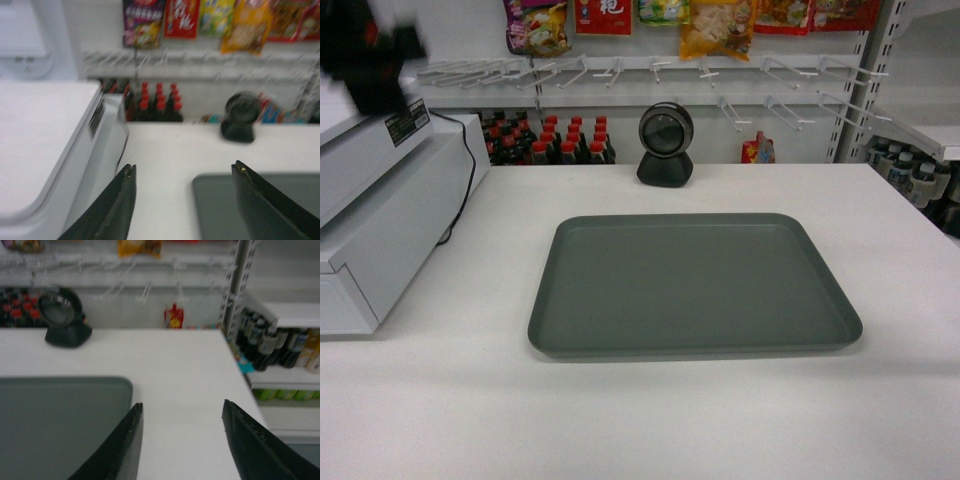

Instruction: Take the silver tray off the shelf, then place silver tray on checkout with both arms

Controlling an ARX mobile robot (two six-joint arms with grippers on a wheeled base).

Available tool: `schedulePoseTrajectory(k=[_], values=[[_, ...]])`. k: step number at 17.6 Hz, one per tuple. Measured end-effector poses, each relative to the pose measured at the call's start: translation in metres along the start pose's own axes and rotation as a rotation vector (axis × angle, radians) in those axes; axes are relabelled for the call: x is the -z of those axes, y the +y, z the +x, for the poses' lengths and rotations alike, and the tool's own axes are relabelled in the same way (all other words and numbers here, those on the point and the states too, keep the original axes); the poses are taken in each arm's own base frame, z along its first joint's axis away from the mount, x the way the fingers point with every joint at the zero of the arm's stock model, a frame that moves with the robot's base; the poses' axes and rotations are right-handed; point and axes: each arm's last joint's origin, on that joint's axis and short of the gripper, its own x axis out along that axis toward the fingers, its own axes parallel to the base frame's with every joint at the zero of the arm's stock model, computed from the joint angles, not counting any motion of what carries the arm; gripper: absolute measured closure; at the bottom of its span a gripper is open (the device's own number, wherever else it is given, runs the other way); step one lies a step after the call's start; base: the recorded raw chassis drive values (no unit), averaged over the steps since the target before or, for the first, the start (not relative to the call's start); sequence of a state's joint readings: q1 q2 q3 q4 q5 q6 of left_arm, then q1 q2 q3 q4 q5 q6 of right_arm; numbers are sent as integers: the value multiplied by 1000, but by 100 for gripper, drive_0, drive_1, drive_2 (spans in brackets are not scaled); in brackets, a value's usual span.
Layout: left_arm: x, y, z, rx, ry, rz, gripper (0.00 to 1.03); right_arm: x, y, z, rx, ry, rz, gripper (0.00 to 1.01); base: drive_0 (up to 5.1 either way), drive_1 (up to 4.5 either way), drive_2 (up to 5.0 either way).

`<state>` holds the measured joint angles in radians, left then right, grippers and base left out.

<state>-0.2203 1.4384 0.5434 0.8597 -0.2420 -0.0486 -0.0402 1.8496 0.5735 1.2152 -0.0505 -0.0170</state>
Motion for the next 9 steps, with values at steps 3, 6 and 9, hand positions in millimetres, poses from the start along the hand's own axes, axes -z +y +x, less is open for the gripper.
schedulePoseTrajectory(k=[3,6,9], values=[[12,14,-27,17,2,23,70,-29,7,-31,26,-120,3,79,0,0,0],[13,29,-56,19,-45,21,102,-16,13,-71,2,-14,6,99,0,0,0],[27,39,-78,22,-17,25,102,-24,13,-98,6,-61,6,99,0,0,0]])
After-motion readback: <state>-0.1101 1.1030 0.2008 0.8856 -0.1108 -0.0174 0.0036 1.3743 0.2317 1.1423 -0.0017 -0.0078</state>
